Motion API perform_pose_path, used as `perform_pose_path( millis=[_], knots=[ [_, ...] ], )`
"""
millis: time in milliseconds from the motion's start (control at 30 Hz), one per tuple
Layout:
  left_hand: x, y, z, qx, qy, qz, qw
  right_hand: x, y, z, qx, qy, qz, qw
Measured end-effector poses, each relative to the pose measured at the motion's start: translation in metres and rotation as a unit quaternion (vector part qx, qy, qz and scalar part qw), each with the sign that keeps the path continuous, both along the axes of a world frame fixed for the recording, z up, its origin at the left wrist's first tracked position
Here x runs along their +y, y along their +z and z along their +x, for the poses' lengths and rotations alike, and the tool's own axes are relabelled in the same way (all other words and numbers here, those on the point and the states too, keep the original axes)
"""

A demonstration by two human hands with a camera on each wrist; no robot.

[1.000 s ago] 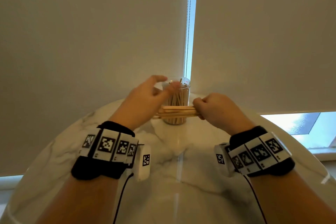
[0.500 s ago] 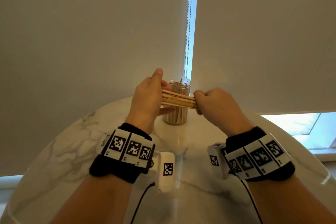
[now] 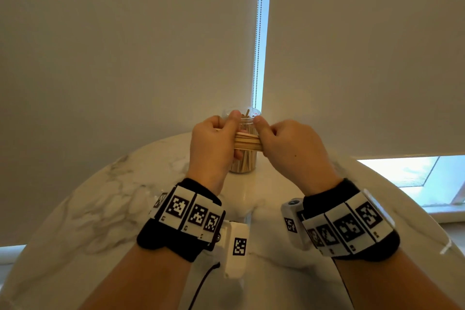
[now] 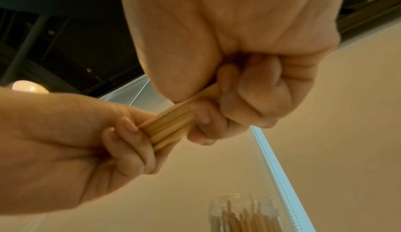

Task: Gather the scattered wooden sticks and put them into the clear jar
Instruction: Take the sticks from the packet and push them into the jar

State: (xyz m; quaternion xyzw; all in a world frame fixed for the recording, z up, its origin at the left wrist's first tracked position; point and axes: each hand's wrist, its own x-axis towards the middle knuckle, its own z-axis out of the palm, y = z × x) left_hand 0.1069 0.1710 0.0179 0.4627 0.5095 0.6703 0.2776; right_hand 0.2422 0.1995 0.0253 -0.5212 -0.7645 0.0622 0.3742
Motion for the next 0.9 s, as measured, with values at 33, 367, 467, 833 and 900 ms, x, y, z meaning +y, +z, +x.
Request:
perform_pose_path(
  millis=[33,367,467,833,900],
  knots=[
    [0.000,0.000,0.001,-0.013,-0.023,-0.023,0.999,0.000,0.000,0.001,-0.009,-0.014,0.006,1.000],
    [0.006,-0.016,-0.004,0.044,-0.038,-0.099,0.993,0.006,-0.006,0.007,-0.068,-0.018,-0.034,0.997],
    [0.006,-0.015,-0.001,0.039,-0.054,-0.122,0.990,0.015,-0.012,0.008,-0.062,-0.027,-0.046,0.997],
    [0.075,-0.018,-0.052,0.098,-0.037,-0.233,0.967,0.081,0.046,0.026,-0.024,-0.140,-0.007,0.990],
    [0.095,-0.012,-0.053,0.161,-0.036,-0.262,0.951,0.105,0.066,0.011,-0.067,-0.153,0.015,0.986]
  ],
)
